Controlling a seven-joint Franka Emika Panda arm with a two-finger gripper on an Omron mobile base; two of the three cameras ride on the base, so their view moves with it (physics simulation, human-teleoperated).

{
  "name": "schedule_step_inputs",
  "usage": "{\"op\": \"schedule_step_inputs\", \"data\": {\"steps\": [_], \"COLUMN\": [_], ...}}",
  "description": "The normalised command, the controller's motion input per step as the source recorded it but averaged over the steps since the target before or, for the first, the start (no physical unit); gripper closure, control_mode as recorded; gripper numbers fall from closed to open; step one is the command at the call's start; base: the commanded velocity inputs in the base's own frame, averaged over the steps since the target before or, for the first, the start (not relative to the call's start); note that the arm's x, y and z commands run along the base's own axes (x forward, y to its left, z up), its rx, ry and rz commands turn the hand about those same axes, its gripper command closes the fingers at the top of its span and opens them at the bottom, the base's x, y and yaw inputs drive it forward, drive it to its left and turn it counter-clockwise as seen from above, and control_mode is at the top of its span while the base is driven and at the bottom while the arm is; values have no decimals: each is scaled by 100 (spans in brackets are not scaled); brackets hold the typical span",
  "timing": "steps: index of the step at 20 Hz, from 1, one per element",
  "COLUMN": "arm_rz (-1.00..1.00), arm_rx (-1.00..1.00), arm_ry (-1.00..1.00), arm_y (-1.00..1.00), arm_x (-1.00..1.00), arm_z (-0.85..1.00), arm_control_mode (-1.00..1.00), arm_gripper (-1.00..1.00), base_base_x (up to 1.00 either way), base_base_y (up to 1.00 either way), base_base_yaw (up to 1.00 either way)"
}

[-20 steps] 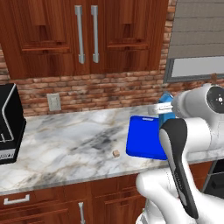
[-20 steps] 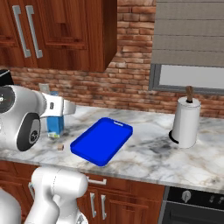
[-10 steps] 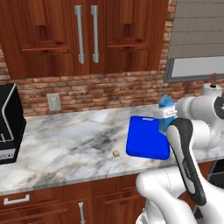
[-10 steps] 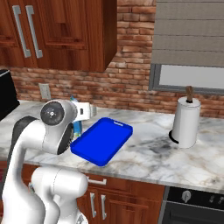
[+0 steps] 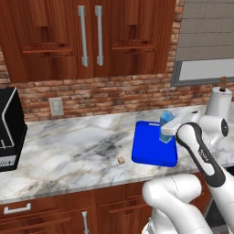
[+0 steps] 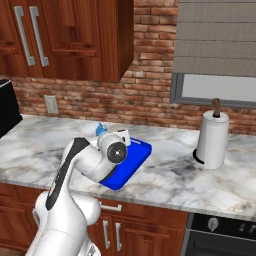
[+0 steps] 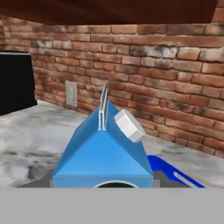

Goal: Take out the milk from the fridge and place it on the tray on the counter. Then take the sugar cube near the tray and place it in the tray.

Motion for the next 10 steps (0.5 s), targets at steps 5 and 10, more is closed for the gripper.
{"op": "schedule_step_inputs", "data": {"steps": [5, 10], "arm_rz": [23, 10], "arm_rx": [0, 0], "arm_ry": [1, 17], "arm_y": [-31, -12], "arm_x": [78, 61], "arm_z": [-40, -5], "arm_control_mode": [-100, -100], "arm_gripper": [100, 100], "base_base_x": [0, 0], "base_base_y": [0, 0], "base_base_yaw": [0, 0]}}
